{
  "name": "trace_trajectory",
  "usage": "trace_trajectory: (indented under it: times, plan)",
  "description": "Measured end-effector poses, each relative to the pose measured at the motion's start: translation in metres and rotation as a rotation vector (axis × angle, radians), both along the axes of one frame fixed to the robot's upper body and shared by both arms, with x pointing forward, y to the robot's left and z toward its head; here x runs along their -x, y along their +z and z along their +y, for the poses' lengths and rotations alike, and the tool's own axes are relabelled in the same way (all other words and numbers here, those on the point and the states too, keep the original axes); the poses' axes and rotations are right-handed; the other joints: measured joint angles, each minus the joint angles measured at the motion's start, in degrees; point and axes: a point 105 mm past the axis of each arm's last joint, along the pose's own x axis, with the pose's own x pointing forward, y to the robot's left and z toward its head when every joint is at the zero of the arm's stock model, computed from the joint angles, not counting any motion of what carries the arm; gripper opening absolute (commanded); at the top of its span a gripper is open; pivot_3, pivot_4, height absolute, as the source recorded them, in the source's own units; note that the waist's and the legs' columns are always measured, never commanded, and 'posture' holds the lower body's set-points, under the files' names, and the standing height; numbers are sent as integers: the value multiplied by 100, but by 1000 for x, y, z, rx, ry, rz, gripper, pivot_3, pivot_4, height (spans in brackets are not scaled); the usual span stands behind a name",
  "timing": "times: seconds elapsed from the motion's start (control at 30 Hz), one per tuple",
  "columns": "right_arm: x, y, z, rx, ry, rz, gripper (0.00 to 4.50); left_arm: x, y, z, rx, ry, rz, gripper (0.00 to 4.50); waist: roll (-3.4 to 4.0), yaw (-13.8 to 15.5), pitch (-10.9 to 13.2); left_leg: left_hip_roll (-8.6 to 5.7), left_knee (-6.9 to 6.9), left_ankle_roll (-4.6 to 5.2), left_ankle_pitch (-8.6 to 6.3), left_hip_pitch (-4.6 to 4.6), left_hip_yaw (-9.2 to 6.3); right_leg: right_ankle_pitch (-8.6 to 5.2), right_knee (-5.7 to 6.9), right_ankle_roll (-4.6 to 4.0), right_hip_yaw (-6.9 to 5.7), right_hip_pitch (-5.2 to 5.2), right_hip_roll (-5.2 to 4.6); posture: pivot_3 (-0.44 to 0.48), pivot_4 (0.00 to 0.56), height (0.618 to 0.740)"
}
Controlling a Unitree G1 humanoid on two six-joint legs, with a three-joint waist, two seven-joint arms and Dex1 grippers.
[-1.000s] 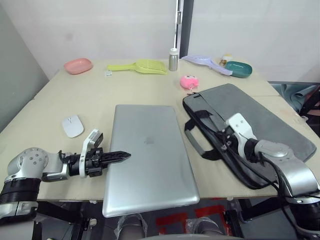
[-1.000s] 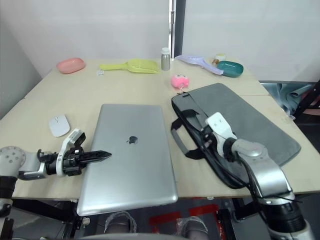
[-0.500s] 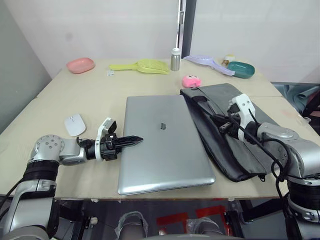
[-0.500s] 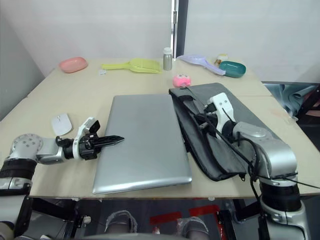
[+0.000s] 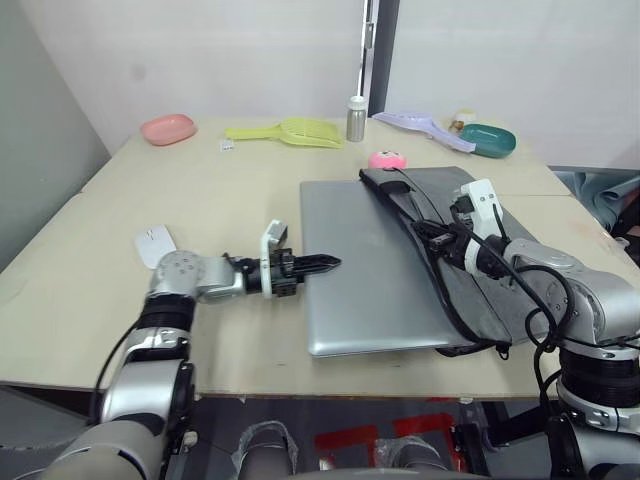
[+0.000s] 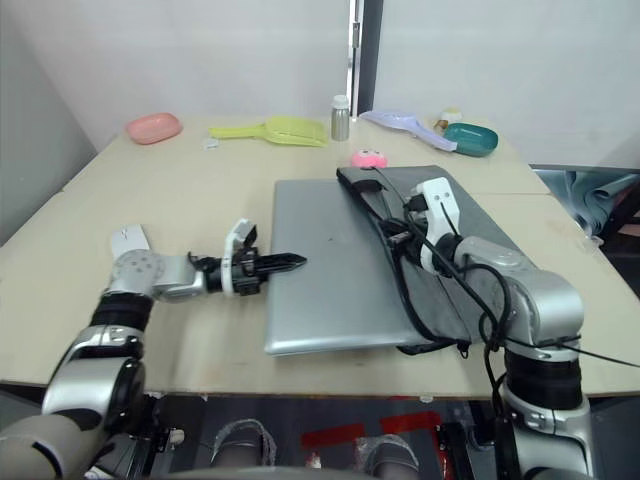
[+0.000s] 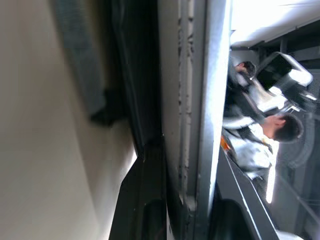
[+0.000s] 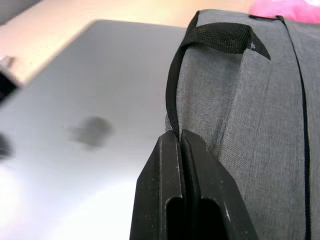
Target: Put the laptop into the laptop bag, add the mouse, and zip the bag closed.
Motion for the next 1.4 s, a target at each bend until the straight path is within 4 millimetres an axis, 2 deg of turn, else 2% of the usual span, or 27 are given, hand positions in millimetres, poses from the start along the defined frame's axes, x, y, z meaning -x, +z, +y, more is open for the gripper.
trace_trajectory:
  times: [0.23, 0.33, 0.63, 0.73, 0.9, 0.97, 1.2, 1.4]
  plan:
    - [1, -2, 7, -44, -12, 23, 14, -11, -4, -37, -7, 26, -31, 319, 1, -4, 1, -1, -5, 2, 1, -7, -2, 11, -6, 17, -2, -4, 0, 0, 150, 740]
    - [2, 6, 17, -74, 7, 9, 14, -19, -4, -58, -3, 61, -46, 319, 4, 11, 3, -6, 2, 7, 2, -12, -3, 12, -8, 13, -1, -3, -5, 0, 150, 740]
    - [0, 16, 35, -158, 21, 26, 14, -32, 2, -99, 21, 145, -8, 319, 7, 3, 4, -6, -3, 7, 2, -12, -3, 18, -14, 24, -1, -5, -5, 0, 150, 740]
    - [0, 20, 39, -187, 16, 33, 14, -32, 3, -105, 36, 153, 6, 319, 8, -1, 5, -6, -7, 7, 2, -13, -2, 35, -21, 52, -2, -5, -4, 0, 150, 740]
    - [-1, 16, 38, -206, -16, 68, 14, -38, -1, -103, 9, 192, 11, 319, 9, 1, 5, -6, -10, 6, 2, -13, -2, 40, -23, 61, -2, -5, -4, 0, 150, 740]
    - [-1, 15, 37, -201, -24, 75, 0, -39, -4, -103, -5, 205, 11, 1316, 10, 7, 6, -7, -10, 6, 2, -13, -3, 40, -25, 62, -2, -5, -5, 0, 150, 740]
    - [-3, 16, 32, -186, -43, 68, 0, -38, 6, -100, -8, 185, -69, 3704, 10, 12, 6, -7, -11, 5, 1, -12, -3, 42, -27, 66, -3, -3, -5, 0, 150, 740]
    - [-2, 12, 27, -179, -50, 72, 0, -32, 9, -79, -25, 152, -127, 3704, 11, 5, 6, -7, -10, 5, 2, -11, -3, 43, -26, 67, -3, -3, -5, 0, 150, 740]
